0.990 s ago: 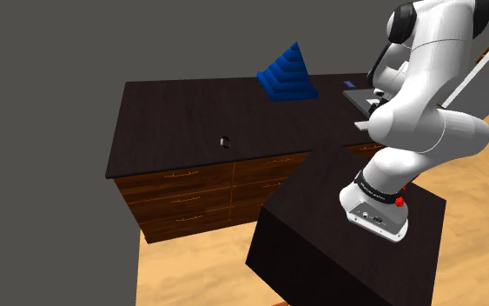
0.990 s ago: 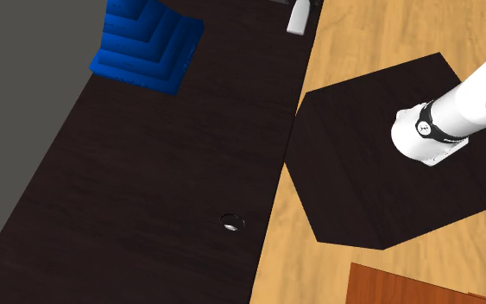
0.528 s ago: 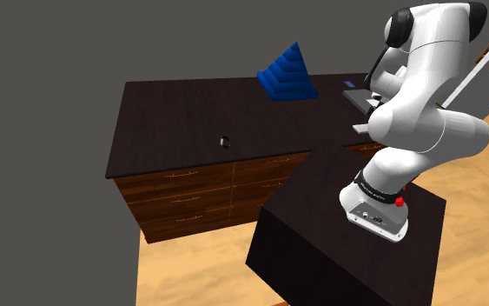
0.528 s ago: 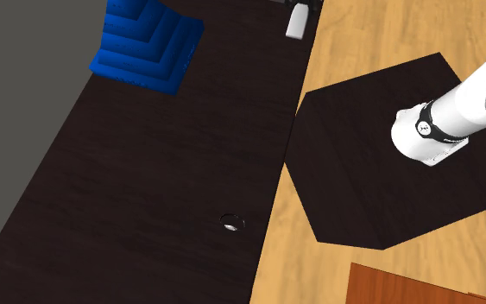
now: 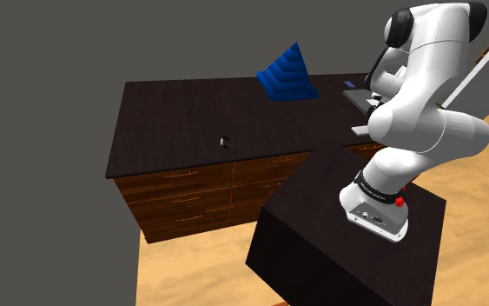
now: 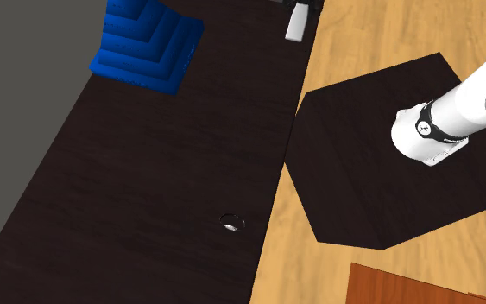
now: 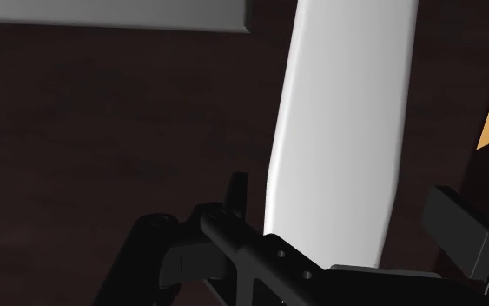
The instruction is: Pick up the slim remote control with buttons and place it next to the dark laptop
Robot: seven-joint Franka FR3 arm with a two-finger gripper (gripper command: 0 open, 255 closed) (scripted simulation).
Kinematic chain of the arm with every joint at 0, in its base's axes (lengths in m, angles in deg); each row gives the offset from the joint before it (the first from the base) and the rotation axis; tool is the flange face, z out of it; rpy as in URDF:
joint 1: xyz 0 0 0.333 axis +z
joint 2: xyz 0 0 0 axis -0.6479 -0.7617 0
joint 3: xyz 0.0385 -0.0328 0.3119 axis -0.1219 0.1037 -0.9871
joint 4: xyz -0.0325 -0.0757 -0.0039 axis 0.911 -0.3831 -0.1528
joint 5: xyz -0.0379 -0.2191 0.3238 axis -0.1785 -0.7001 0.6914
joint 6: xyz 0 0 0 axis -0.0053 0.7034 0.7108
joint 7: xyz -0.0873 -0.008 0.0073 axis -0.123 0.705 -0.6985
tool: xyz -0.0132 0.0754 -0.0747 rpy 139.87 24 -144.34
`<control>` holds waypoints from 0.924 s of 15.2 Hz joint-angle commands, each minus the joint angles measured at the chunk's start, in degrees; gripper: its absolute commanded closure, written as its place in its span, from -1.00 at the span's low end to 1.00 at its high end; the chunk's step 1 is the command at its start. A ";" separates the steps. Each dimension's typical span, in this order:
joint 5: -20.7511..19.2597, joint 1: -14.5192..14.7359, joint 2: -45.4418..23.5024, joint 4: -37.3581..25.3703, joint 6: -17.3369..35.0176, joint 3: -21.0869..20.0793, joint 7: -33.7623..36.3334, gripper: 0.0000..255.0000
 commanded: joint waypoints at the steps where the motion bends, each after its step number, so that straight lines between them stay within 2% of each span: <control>1: 0.00 0.00 0.00 0.00 0.00 0.00 0.00 -1.00; 6: -2.52 2.24 6.11 2.39 -3.88 2.95 1.56 -1.00; 14: -2.53 2.24 6.11 2.39 -3.88 2.94 1.57 -1.00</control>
